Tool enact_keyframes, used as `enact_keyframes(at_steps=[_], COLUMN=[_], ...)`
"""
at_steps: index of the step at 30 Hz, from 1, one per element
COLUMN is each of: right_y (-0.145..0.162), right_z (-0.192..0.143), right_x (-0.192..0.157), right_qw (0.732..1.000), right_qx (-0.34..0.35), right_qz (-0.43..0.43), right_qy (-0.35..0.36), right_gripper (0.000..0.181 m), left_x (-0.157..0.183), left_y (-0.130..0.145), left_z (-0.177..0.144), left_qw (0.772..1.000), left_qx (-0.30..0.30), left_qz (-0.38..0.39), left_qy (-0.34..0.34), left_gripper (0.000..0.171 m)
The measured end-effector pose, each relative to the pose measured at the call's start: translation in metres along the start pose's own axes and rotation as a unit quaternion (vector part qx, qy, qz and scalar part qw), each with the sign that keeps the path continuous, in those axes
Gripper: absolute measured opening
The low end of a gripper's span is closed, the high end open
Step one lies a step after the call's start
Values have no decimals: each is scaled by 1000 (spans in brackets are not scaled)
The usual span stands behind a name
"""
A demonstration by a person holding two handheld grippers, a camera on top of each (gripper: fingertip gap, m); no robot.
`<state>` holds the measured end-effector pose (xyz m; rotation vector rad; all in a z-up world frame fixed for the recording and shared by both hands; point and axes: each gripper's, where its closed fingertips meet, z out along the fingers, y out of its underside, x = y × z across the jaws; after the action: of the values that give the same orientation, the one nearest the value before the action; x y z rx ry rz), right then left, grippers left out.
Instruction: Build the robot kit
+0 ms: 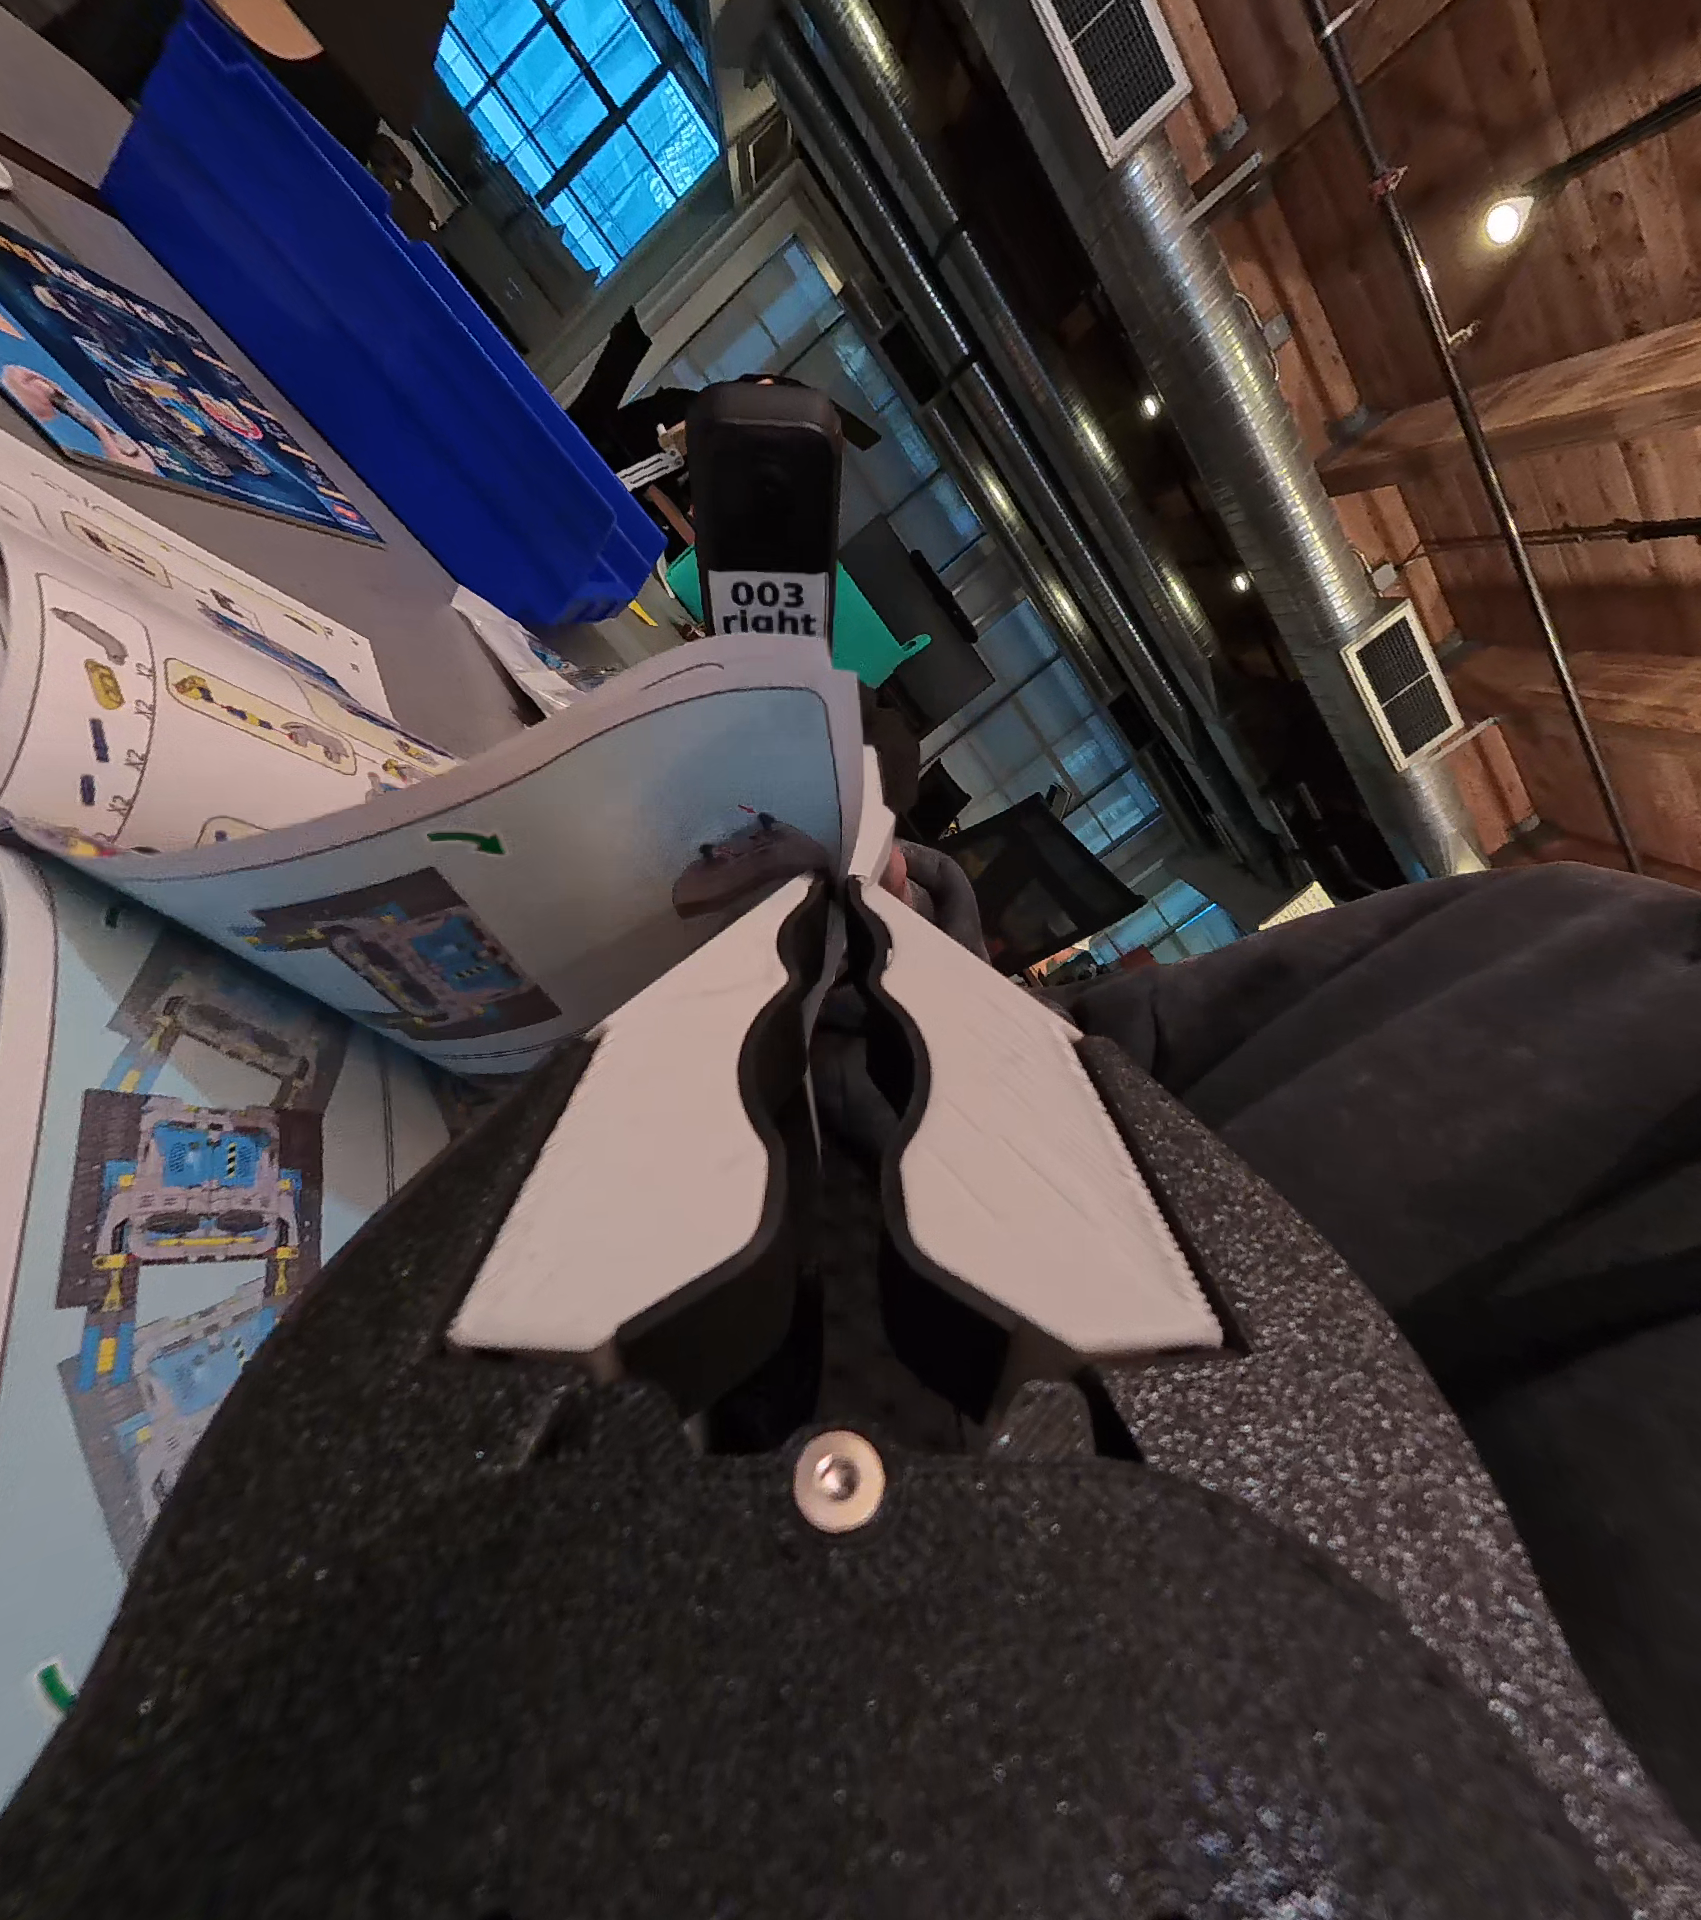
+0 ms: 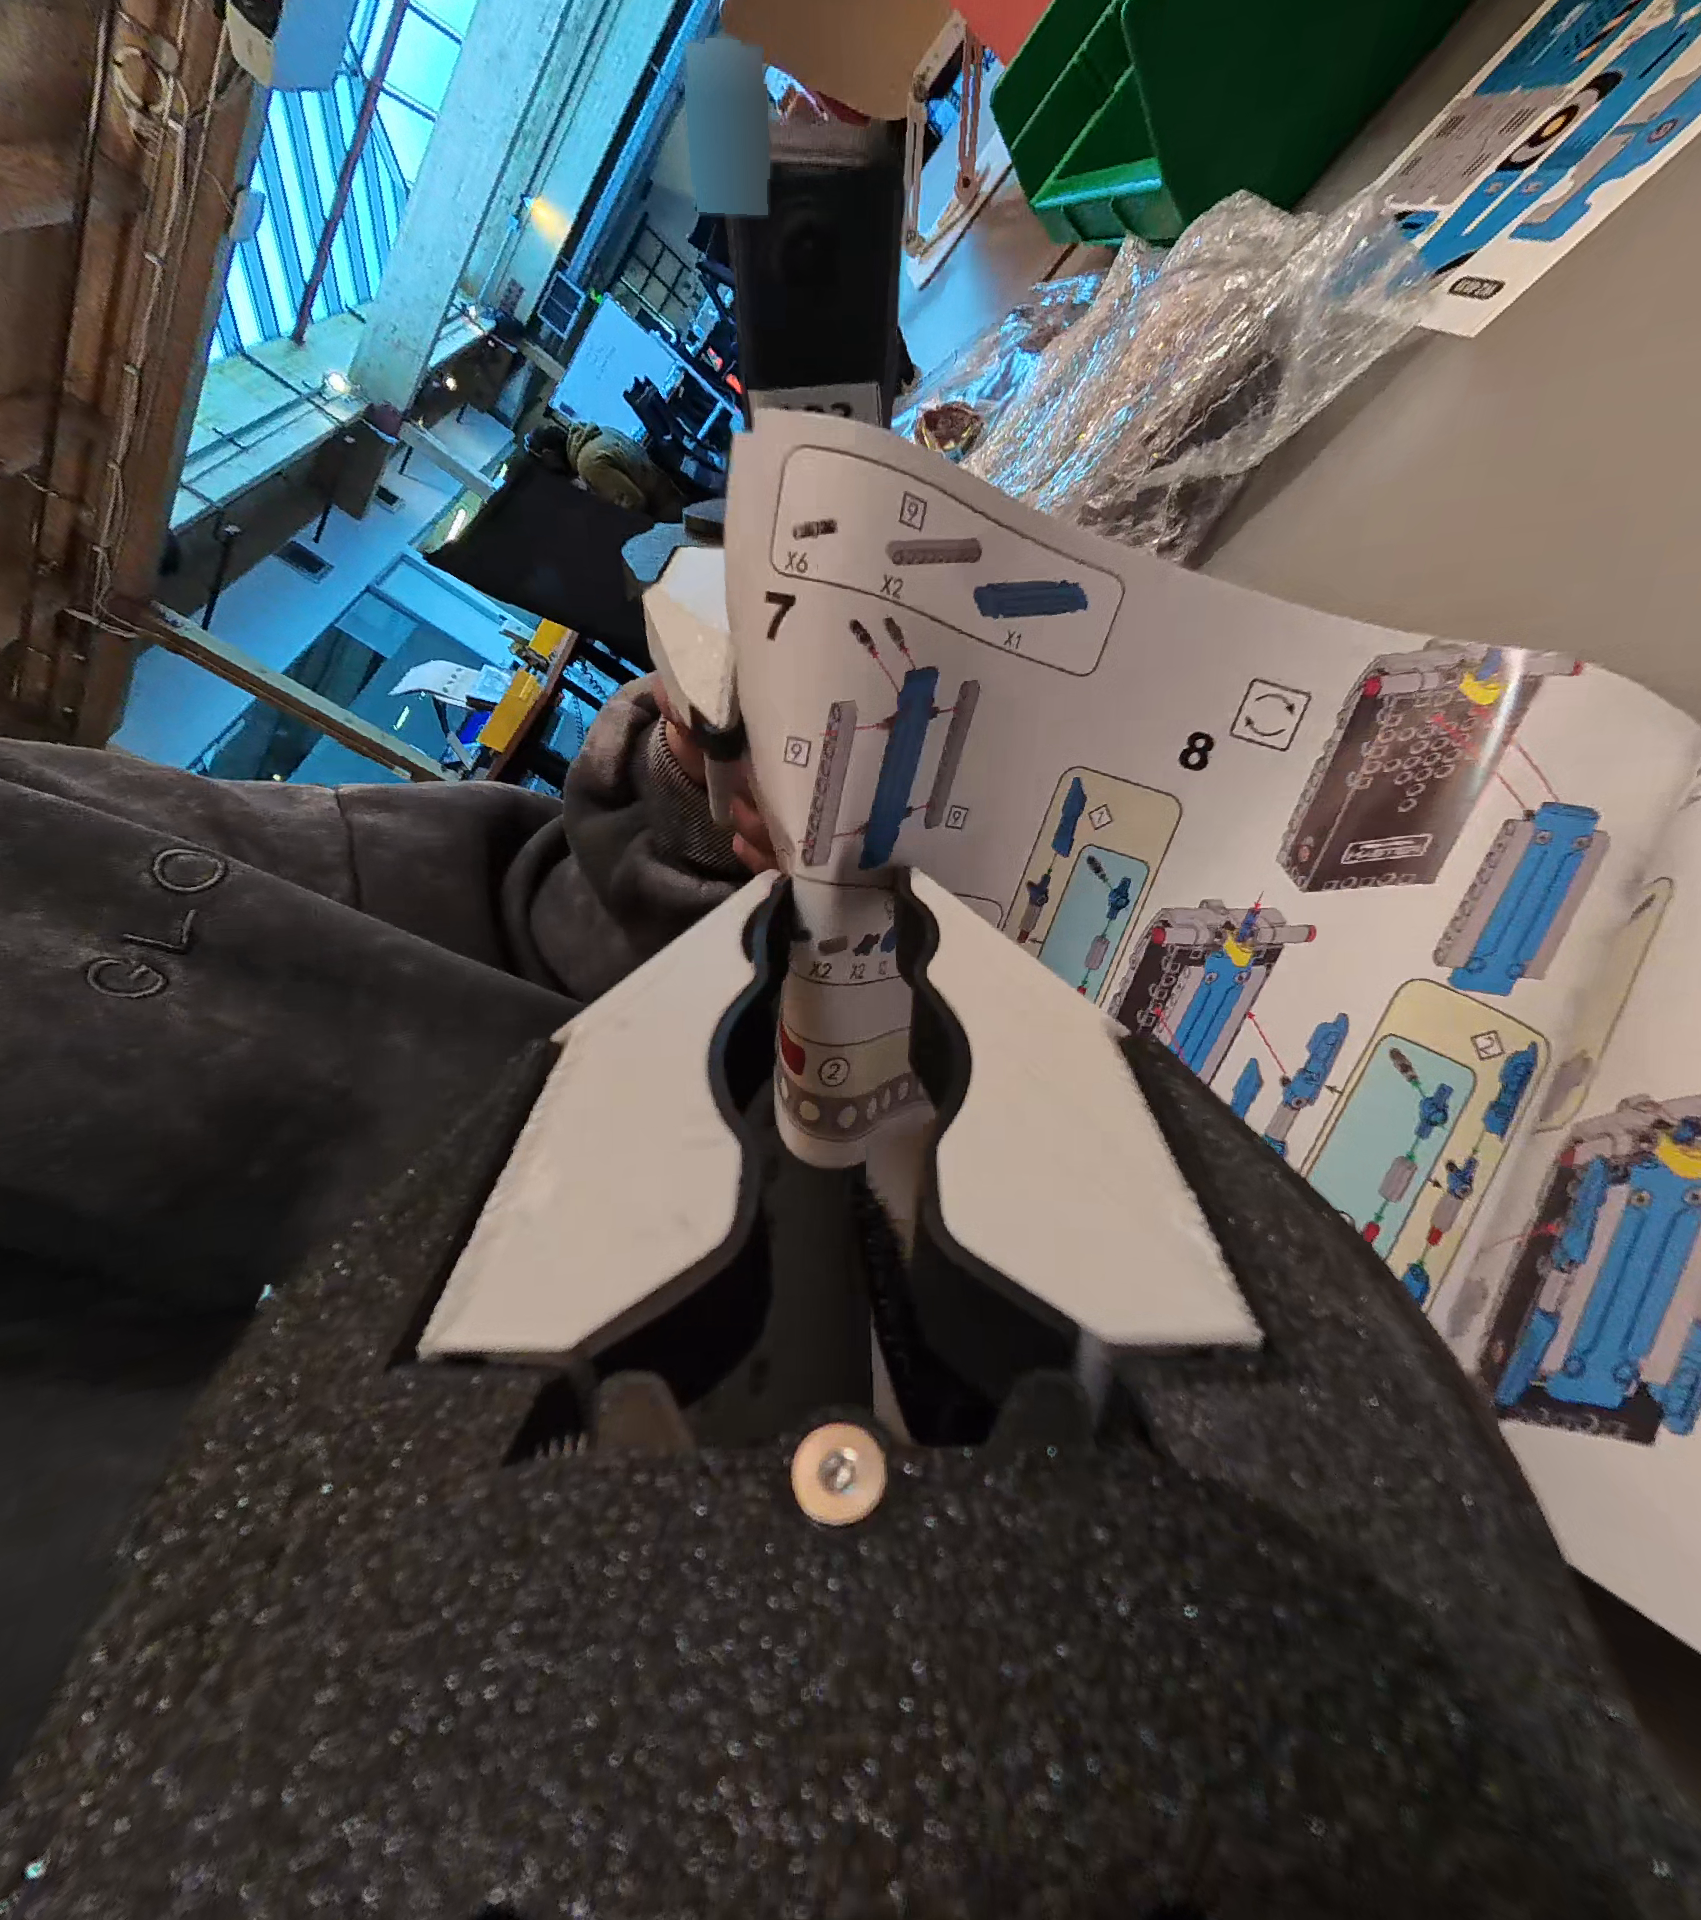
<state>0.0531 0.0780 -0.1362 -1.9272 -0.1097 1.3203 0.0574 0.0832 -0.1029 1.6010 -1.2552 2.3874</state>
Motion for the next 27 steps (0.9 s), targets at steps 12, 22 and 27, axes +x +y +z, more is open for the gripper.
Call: enact_keyframes(at_steps=[12,22,27], right_y=[-21,-18,22], right_z=[-49,-55,24], right_x=[29,-11,-38], right_qw=[996,973,957], right_qx=[64,0,-94], right_qz=[22,-183,-253], right_qy=[61,144,104], right_gripper=[15,66,79], left_x=[-15,-15,-10], left_y=[5,18,2], left_z=[-14,-48,-20], left_qw=[998,991,995], left_qx=[7,12,32], left_qz=[-21,-45,-29], left_qy=[-50,-122,-94], left_gripper=[0,0,0])
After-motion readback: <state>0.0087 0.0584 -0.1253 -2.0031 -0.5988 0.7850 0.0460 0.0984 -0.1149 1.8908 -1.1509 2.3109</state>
